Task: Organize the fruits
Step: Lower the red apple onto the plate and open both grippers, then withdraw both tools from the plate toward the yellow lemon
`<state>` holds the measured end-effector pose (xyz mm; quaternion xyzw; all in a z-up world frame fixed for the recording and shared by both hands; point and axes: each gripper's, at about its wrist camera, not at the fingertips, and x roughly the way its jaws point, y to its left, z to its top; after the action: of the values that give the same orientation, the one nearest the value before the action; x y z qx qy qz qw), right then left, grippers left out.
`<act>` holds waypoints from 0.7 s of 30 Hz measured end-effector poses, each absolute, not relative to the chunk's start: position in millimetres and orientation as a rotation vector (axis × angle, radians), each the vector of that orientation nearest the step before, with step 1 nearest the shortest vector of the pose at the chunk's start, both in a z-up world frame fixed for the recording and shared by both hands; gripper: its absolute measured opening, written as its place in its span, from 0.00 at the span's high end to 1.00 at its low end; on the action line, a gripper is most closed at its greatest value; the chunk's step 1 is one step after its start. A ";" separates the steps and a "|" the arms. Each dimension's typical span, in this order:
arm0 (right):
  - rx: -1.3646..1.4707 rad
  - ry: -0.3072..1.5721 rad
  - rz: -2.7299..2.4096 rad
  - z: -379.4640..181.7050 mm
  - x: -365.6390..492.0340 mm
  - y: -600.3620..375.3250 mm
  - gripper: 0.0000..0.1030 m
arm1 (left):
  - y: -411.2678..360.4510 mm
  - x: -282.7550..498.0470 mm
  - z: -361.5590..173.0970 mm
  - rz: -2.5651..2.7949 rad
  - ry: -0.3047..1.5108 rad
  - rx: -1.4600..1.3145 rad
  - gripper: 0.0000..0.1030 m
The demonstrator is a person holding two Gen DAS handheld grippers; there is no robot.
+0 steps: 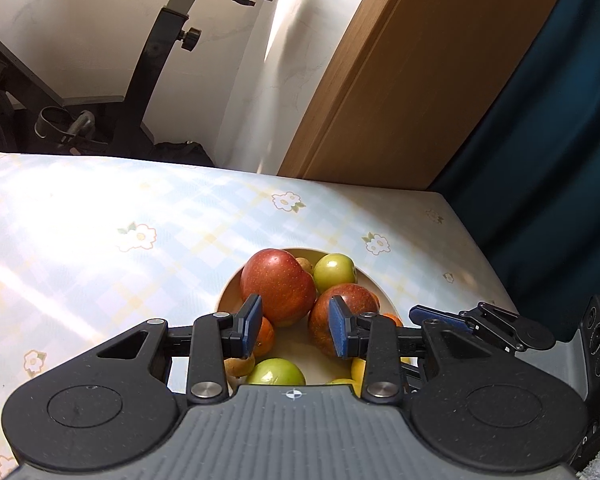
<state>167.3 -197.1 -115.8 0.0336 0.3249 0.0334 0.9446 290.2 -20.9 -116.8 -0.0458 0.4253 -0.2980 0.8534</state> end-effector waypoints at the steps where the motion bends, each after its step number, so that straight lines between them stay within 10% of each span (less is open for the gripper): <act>1: 0.075 0.658 0.064 -115.6 164.0 -195.1 0.38 | -18.6 288.9 -117.9 -0.622 0.892 -0.092 0.64; 21: 0.150 0.599 0.045 -109.7 124.6 -160.4 0.38 | 53.4 236.1 -101.2 -0.464 0.808 0.027 0.63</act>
<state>124.6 -160.4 -109.7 0.0738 0.2946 0.0223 0.9525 236.1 53.4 -101.2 0.0132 0.3894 -0.2237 0.8934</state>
